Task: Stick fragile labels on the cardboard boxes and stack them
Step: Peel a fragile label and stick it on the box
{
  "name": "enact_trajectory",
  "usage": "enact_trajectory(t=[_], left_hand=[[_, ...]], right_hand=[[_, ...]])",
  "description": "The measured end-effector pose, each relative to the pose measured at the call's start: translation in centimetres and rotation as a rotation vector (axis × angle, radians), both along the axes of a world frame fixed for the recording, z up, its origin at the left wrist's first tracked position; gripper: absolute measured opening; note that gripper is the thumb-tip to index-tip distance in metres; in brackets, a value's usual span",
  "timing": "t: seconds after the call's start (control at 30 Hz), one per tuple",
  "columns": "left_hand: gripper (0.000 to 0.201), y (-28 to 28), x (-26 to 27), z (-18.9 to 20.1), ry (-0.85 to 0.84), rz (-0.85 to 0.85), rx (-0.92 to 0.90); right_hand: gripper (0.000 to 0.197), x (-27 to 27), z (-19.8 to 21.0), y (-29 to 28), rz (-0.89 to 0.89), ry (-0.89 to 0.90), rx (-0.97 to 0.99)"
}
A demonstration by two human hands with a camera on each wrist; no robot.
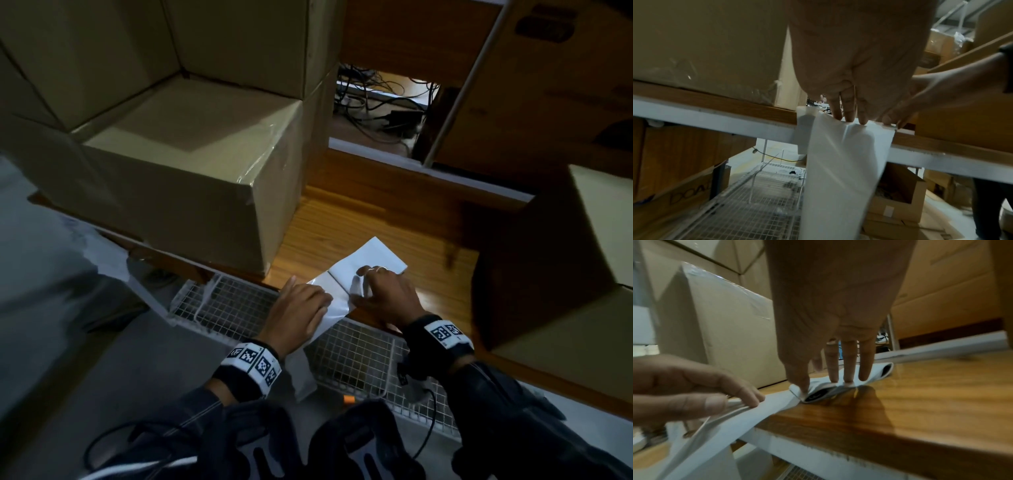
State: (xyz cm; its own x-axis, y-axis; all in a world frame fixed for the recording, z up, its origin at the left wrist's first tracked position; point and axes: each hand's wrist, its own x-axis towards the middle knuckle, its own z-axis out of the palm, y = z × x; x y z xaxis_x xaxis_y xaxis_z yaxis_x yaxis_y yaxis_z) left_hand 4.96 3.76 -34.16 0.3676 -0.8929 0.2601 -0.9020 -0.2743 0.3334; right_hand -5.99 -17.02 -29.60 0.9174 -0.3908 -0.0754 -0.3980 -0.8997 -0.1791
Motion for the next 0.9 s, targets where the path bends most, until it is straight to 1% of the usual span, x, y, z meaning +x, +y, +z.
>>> enact_trajectory(t=[0.1,0.23,0.43,0.53,0.6,0.7,0.77,0.83,0.9], left_hand=[[0.032,-0.8,-0.5,0.1,-0.060,0.034,0.026],[0.025,-1.8,-1.3,0.5,-0.057,0.054,0.053],[0.010,-3.4,-1.9,1.2,0.039,0.082,0.093],[0.009,-3.6,-2.3,1.4,0.050,0.125,0.108],[0.013,-3.6,-2.5,1.4,0.059,0.137,0.108],[0.017,-3.5,-2.7,1.4,0.088,0.153,0.093],[0.015,-3.5,-2.7,1.3,0.117,0.145,0.071],[0.015,-3.5,-2.7,1.3,0.132,0.143,0.046],[0.018,-3.4,-2.9,1.1,0.099,0.149,0.054]], right_hand=[[0.048,-0.2,0.7,0.5,0.027,0.018,-0.060],[0.050,-0.1,1.1,0.1,0.059,0.038,-0.064],[0.063,-1.2,1.1,-1.0,0.127,0.075,0.024],[0.068,-1.2,1.3,-1.3,0.141,0.067,0.016],[0.062,-1.0,1.6,-1.5,0.169,0.075,0.002],[0.038,-1.0,2.5,-2.2,0.187,0.019,0.014],[0.029,-1.4,3.4,-3.2,0.153,-0.075,0.047],[0.024,-1.8,4.5,-4.5,0.094,-0.210,0.067],[0.015,-2.1,5.6,-5.9,0.020,-0.352,0.090]])
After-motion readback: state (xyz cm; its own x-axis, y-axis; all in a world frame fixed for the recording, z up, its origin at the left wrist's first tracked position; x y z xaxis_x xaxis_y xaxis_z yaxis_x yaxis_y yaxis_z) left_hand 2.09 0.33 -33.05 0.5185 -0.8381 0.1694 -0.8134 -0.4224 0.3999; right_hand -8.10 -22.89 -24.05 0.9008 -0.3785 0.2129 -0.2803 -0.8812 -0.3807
